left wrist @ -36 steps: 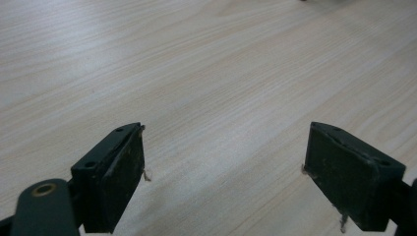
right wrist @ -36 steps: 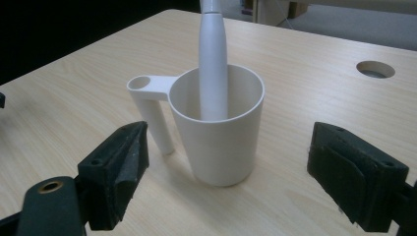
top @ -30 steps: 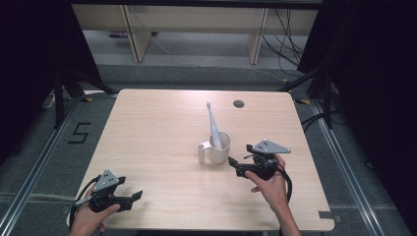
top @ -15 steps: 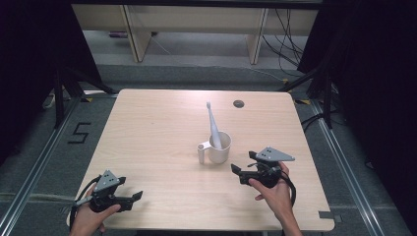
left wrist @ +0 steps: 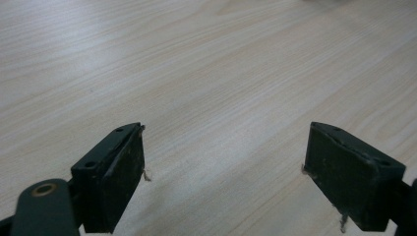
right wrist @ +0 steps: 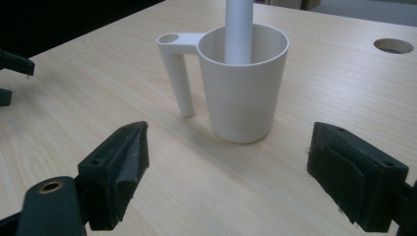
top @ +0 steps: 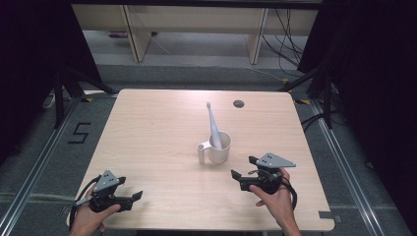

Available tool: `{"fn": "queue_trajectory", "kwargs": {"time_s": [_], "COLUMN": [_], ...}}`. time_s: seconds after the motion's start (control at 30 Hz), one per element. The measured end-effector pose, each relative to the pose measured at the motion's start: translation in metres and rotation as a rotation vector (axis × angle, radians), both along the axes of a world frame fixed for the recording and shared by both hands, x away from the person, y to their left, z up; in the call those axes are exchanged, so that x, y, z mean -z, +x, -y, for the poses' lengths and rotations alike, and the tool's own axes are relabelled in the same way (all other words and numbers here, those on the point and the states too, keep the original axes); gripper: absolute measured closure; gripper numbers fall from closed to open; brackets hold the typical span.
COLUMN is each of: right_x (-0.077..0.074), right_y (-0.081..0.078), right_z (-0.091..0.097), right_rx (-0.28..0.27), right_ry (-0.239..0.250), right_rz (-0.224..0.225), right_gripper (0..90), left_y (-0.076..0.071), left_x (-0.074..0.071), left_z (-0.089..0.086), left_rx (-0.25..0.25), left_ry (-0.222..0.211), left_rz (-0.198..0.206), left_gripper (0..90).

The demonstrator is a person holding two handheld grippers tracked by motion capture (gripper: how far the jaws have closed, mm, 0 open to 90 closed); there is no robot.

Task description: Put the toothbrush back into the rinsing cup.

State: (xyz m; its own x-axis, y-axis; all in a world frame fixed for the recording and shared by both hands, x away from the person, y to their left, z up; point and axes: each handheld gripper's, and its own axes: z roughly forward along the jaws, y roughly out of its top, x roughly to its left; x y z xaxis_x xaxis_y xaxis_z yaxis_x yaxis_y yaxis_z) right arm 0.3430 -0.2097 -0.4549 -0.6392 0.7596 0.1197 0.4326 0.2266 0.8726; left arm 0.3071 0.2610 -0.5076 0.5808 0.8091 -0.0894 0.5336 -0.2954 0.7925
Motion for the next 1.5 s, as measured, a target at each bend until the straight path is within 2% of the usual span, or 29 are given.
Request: {"fn": "queue_trajectory", "kwargs": {"time_s": [0.03,0.07,0.17,0.27,0.3,0.37,0.4,0.43,0.47,0.6,0.7,0.77,0.87,0.9,0.93,0.97,1.0,1.03,1.1,1.13,1.17,1.2,1.27,1.33,1.37,1.4,1.43,1.47,1.5], "right_x": [0.001,0.002,0.003,0.003,0.004,0.003,0.004,0.004,0.005,0.006,0.007,0.007,0.009,0.01,0.012,0.011,0.012,0.012,0.014,0.014,0.015,0.015,0.017,0.018,0.018,0.019,0.018,0.018,0.019], "right_y": [0.001,0.0,-0.002,-0.006,-0.008,-0.008,-0.011,-0.011,-0.012,-0.014,-0.018,-0.019,-0.024,-0.023,-0.025,-0.026,-0.026,-0.028,-0.03,-0.03,-0.033,-0.032,-0.033,-0.036,-0.037,-0.04,-0.04,-0.043,-0.042], "right_z": [0.001,0.0,0.001,0.0,-0.002,0.0,-0.002,0.0,-0.001,0.001,0.001,0.003,0.001,0.003,0.001,0.003,0.003,0.003,0.003,0.005,0.004,0.006,0.007,0.007,0.009,0.007,0.01,0.009,0.01], "right_rx": [-0.012,-0.018,-0.018,-0.022,-0.015,-0.027,-0.02,-0.027,-0.026,-0.035,-0.032,-0.032,-0.021,-0.028,-0.021,-0.028,-0.041,-0.033,-0.029,-0.036,-0.03,-0.042,-0.035,-0.028,-0.037,-0.028,-0.039,-0.029,-0.038], "right_ry": [-0.013,0.003,-0.018,-0.018,0.013,-0.017,0.005,-0.012,0.002,-0.012,0.012,-0.017,0.007,-0.025,0.002,-0.017,-0.01,-0.013,-0.003,-0.017,0.007,-0.015,-0.015,-0.011,-0.019,0.009,-0.018,-0.005,-0.008], "right_rz": [0.031,0.019,0.04,0.028,0.011,0.028,0.008,0.024,0.009,0.031,0.004,0.013,-0.034,-0.007,-0.021,-0.023,-0.017,-0.033,-0.029,-0.019,-0.049,-0.029,-0.025,-0.042,-0.028,-0.048,-0.033,-0.059,-0.036], "right_gripper": [16.4,16.0,15.8,15.8,15.8,15.8,15.8,15.8,15.7,15.8,15.8,15.8,15.8,15.8,15.8,15.8,15.8,15.8,15.8,15.8,15.8,15.8,15.8,15.8,15.8,15.8,15.8,15.8,15.8], "left_y": [0.0,0.0,0.0,0.0,0.0,0.0,0.0,0.0,0.0,0.0,0.0,0.0,0.0,0.0,0.0,0.0,0.0,0.0,0.0,0.0,0.0,0.0,0.0,0.0,0.0,0.0,0.0,0.0,0.0], "left_x": [0.0,0.0,-0.001,-0.001,0.0,0.0,-0.001,-0.001,0.0,0.0,0.0,0.0,0.0,0.0,0.0,0.0,0.0,0.0,0.0,0.0,0.0,0.0,0.0,0.0,0.0,0.0,0.0,-0.001,-0.001], "left_z": [0.0,-0.001,0.0,0.0,0.0,0.0,0.0,0.0,0.0,0.0,0.0,0.0,0.0,0.0,0.0,0.0,0.0,0.0,0.0,0.0,0.0,0.0,0.0,0.0,-0.001,-0.001,-0.001,0.0,0.0], "left_rx": [0.004,0.003,-0.003,-0.001,0.003,0.003,-0.003,-0.003,0.003,0.003,-0.004,0.003,0.002,0.002,0.001,0.001,0.001,0.002,0.001,0.001,0.001,0.001,0.001,-0.003,0.001,0.0,0.001,-0.005,-0.005], "left_ry": [0.004,0.003,0.01,0.008,0.003,0.003,0.01,0.009,0.004,0.005,-0.002,0.006,0.0,0.005,0.004,0.004,0.004,0.004,0.004,0.004,0.004,0.004,0.004,0.003,0.006,0.006,0.006,0.012,0.012], "left_rz": [0.003,0.003,0.001,0.003,0.003,0.004,0.001,0.001,0.003,0.003,0.002,0.003,0.006,0.002,0.003,0.003,0.003,0.003,0.004,0.003,0.003,0.003,0.002,0.003,0.002,0.003,0.003,0.002,0.001], "left_gripper": [14.8,14.8,14.8,14.8,14.8,14.8,14.8,14.8,14.8,14.8,14.8,14.8,14.8,14.8,14.8,14.8,14.8,14.8,14.8,14.8,14.8,14.8,14.8,14.8,14.8,14.8,14.8,14.8,14.8]}}
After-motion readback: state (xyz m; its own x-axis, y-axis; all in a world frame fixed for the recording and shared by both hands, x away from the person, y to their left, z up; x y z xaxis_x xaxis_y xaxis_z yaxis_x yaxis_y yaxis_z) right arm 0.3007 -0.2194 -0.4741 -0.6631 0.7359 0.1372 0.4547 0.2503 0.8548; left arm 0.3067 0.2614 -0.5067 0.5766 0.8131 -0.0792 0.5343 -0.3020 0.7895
